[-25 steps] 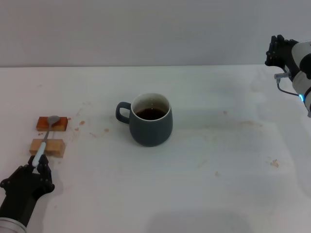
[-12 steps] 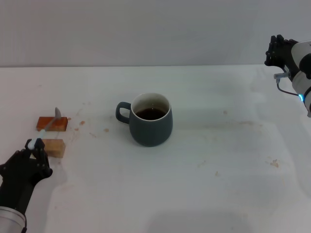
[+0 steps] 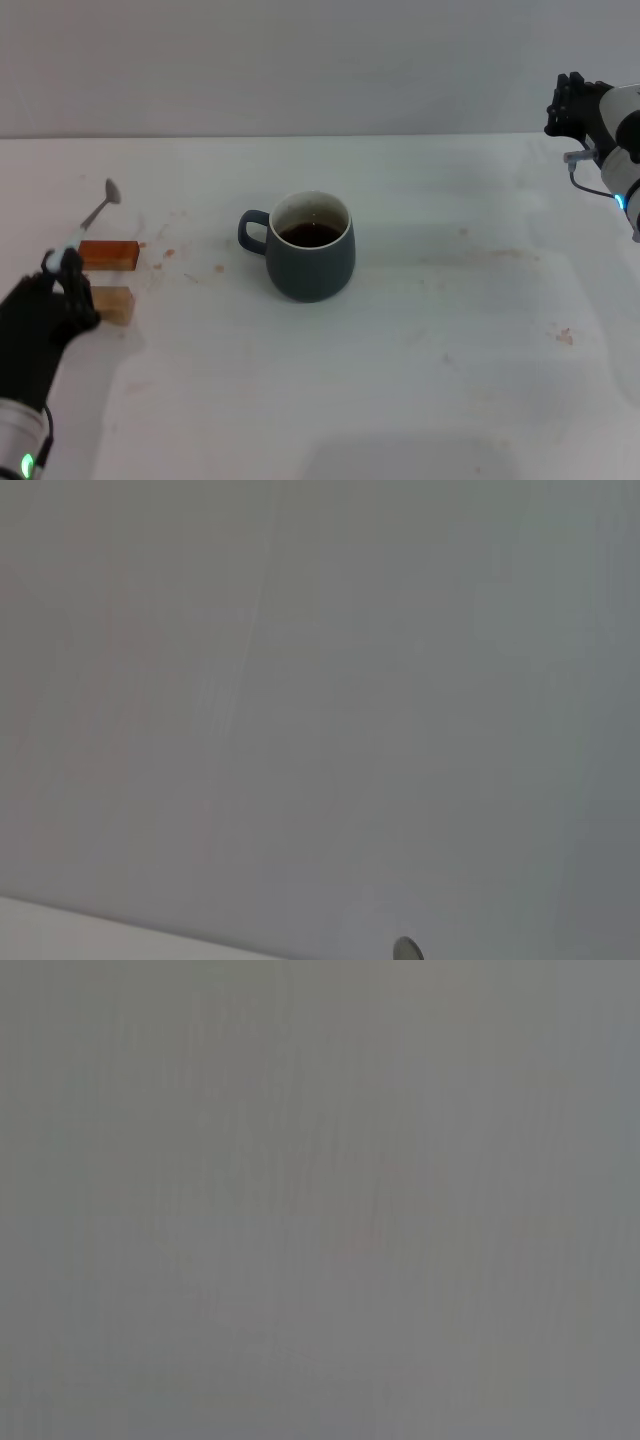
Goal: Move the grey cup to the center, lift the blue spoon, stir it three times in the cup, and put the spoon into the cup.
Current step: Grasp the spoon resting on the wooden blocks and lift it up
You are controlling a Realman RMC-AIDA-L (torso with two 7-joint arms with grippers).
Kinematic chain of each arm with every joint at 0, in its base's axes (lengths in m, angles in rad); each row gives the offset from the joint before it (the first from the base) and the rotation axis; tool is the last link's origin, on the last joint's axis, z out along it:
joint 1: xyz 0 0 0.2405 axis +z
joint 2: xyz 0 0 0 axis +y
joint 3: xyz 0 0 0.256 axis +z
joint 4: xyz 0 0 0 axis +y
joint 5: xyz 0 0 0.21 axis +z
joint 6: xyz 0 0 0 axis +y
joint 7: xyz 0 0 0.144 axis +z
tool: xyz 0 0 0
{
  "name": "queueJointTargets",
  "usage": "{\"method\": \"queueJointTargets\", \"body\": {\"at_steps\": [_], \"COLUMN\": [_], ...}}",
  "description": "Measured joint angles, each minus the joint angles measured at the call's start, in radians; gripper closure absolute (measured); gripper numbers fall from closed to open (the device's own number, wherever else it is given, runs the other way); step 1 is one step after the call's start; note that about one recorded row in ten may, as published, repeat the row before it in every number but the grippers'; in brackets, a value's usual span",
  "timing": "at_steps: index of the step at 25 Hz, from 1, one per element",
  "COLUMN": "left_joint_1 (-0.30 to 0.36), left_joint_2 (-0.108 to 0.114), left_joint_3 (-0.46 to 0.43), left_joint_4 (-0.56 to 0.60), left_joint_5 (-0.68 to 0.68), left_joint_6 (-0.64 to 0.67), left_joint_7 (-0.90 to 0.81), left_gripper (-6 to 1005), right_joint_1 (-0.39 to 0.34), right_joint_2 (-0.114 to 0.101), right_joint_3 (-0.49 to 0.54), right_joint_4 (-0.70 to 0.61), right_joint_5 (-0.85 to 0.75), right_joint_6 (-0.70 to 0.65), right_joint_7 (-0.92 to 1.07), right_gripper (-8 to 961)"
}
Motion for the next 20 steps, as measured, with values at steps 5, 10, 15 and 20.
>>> {"method": "queueJointTargets", "body": {"at_steps": [5, 10, 15, 20], "left_joint_1": [0.006, 0.022, 0.055, 0.056], "left_joint_2": [0.116, 0.218, 0.238, 0.213], "left_joint_3": [-0.014, -0.071, -0.195, -0.305], "left_joint_4": [-0.203, -0.410, -0.605, -0.765], "left_joint_5": [0.003, 0.010, 0.087, 0.150], "left_joint_6": [-0.152, -0.343, -0.592, -0.885], "left_joint_7": [-0.101, -0.139, -0.144, -0.134], "left_gripper": [861, 865, 868, 872], "right_joint_1": [-0.001, -0.001, -0.003, -0.005], "right_joint_2": [0.001, 0.001, 0.001, 0.001], "right_joint_3": [0.000, 0.000, 0.001, 0.007], "right_joint_4": [0.000, 0.000, 0.000, -0.004], "right_joint_5": [0.000, 0.000, 0.000, 0.000], "right_joint_6": [0.000, 0.000, 0.000, 0.000], "right_joint_7": [0.000, 0.000, 0.000, 0.000], "right_gripper": [872, 872, 873, 873]}}
